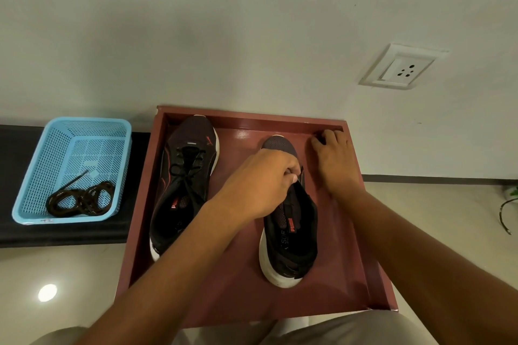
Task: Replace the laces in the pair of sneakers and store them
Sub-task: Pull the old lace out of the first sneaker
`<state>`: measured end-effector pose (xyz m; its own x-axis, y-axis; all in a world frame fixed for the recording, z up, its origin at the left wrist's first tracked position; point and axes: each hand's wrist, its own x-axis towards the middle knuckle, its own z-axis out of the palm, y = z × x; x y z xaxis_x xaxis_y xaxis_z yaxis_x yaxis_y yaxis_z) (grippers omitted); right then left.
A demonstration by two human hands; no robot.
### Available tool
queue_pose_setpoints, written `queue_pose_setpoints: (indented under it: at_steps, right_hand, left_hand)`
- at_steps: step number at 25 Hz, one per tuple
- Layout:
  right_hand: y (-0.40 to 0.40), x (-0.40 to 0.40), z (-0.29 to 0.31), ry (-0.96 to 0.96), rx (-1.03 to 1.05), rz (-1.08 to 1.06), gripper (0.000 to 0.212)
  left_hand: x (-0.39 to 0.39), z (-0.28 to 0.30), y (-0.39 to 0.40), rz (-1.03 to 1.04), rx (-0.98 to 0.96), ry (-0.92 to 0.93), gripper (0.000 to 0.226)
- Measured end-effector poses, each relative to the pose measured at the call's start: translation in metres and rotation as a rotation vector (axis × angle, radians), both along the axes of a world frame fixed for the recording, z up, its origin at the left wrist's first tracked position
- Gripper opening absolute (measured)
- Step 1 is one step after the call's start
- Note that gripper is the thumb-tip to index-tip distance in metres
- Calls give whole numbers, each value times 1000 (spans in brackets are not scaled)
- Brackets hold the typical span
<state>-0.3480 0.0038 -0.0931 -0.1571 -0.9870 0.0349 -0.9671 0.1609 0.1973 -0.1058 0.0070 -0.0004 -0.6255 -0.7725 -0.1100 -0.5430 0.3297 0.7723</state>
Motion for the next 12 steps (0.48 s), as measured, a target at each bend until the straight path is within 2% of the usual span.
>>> queue_pose_setpoints:
  at_steps: [5,8,12]
  right_hand:
    - [2,3,2,-46,11,-2,43]
    - [4,14,8,-185,-59,-1,45]
    - [9,34,23,-367,-102,31,56]
  left_hand:
    - [3,-7,-2,19,-32,-9,18]
    - [5,-9,-4,56,-119,-16,24]
    - [13,-7,-7,59,-249,-70,44]
